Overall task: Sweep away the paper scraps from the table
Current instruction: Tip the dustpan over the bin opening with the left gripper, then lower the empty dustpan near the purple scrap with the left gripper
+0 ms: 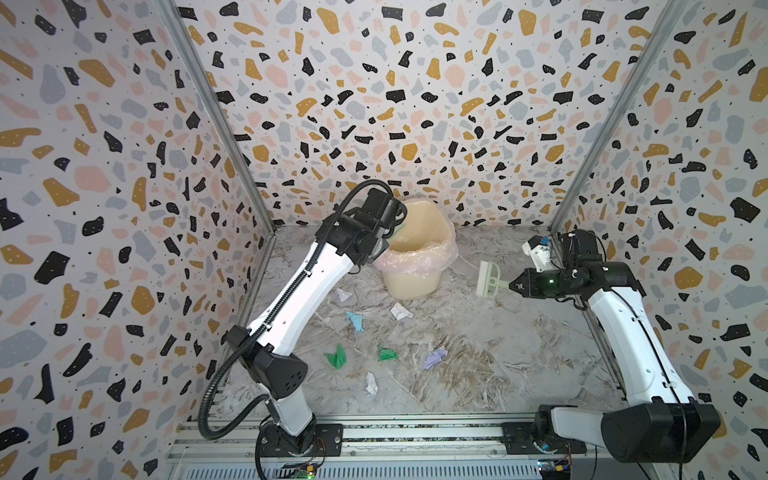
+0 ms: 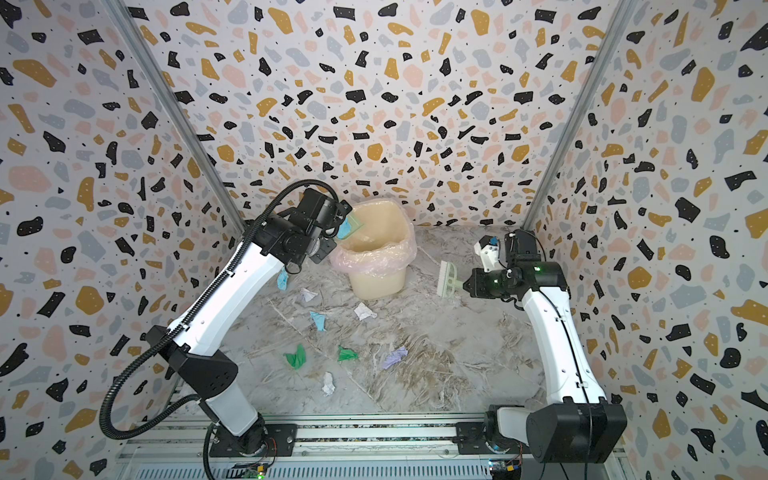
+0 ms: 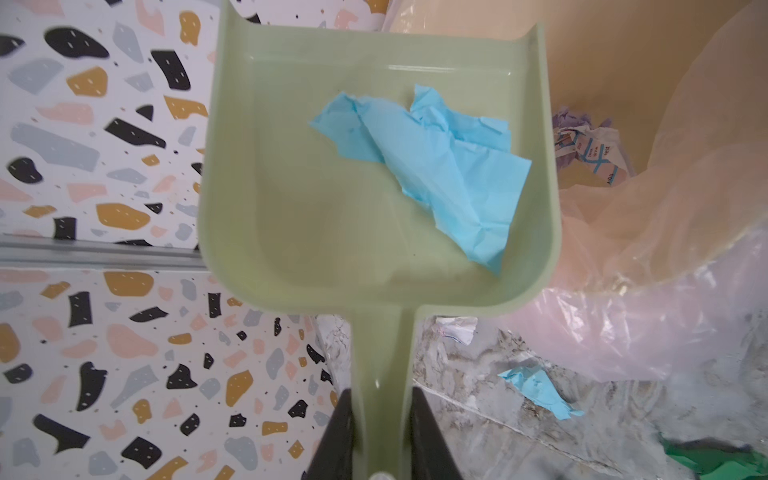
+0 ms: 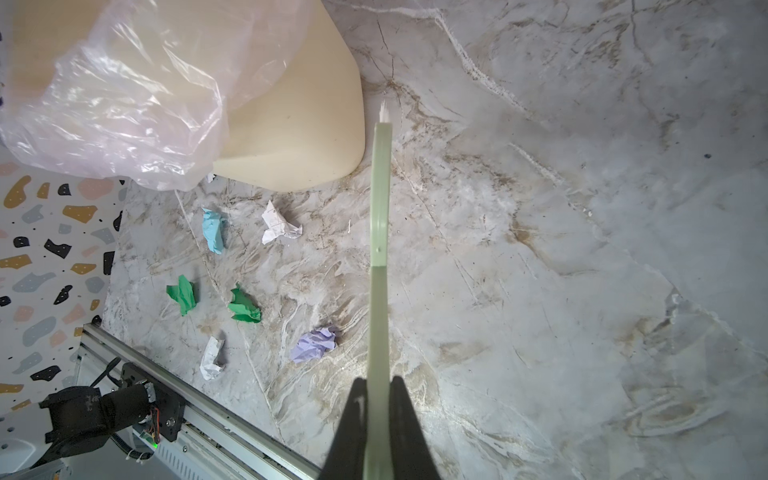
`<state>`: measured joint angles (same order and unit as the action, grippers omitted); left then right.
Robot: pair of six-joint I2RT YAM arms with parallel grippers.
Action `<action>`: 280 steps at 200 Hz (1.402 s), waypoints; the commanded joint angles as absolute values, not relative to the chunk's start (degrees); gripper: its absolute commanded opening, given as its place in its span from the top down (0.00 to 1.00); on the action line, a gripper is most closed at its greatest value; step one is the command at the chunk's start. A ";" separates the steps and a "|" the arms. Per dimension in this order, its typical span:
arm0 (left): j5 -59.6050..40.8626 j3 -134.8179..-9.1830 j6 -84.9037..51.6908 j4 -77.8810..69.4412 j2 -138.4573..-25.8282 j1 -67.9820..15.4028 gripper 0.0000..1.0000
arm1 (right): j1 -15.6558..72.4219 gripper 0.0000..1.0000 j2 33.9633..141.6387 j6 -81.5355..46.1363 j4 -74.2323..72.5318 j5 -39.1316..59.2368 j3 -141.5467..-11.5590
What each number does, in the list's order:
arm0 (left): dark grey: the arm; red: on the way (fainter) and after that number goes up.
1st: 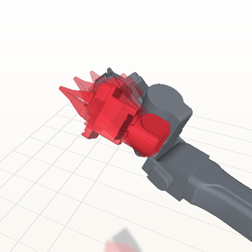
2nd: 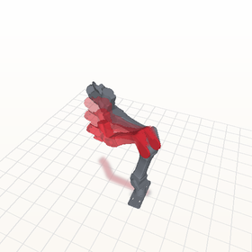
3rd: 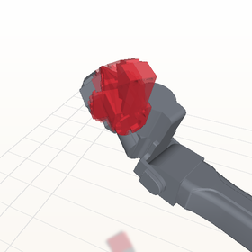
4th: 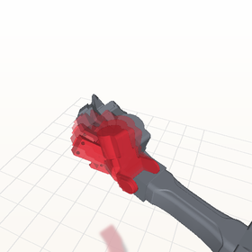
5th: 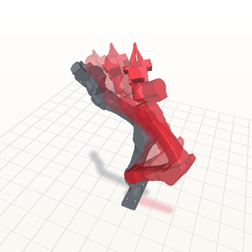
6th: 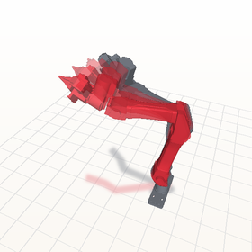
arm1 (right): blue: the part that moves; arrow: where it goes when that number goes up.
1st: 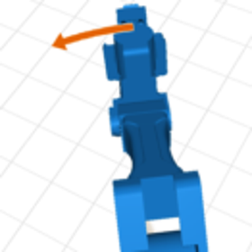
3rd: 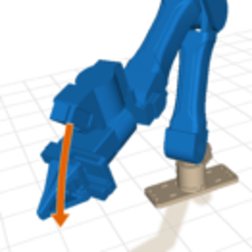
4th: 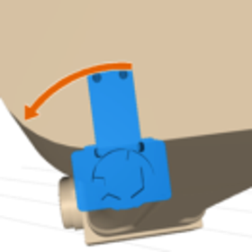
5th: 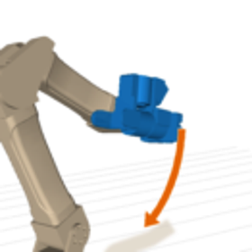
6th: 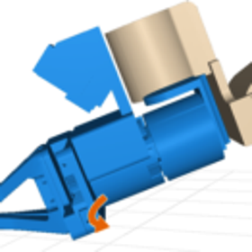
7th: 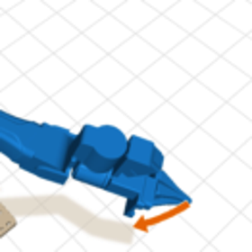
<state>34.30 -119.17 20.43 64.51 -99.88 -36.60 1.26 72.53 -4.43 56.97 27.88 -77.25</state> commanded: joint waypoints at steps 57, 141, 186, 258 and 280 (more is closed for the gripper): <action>60.79 -116.35 45.18 50.66 -104.89 -42.88 1.00 | 1.64 1.00 71.53 -4.57 55.99 30.23 -76.15; 65.19 -114.87 51.50 43.58 -104.50 -44.07 1.00 | 1.74 1.00 70.85 -5.25 53.64 31.85 -73.32; 59.20 -119.08 41.21 48.22 -103.52 -45.96 1.00 | 4.71 1.00 69.62 -7.03 53.46 31.67 -71.23; 41.94 -109.22 16.04 55.90 -90.32 -50.17 1.00 | 14.75 1.00 63.70 -12.88 56.33 26.94 -65.73; 36.67 -101.63 9.11 56.46 -82.90 -51.23 1.00 | 16.79 1.00 62.43 -13.76 58.75 23.95 -65.87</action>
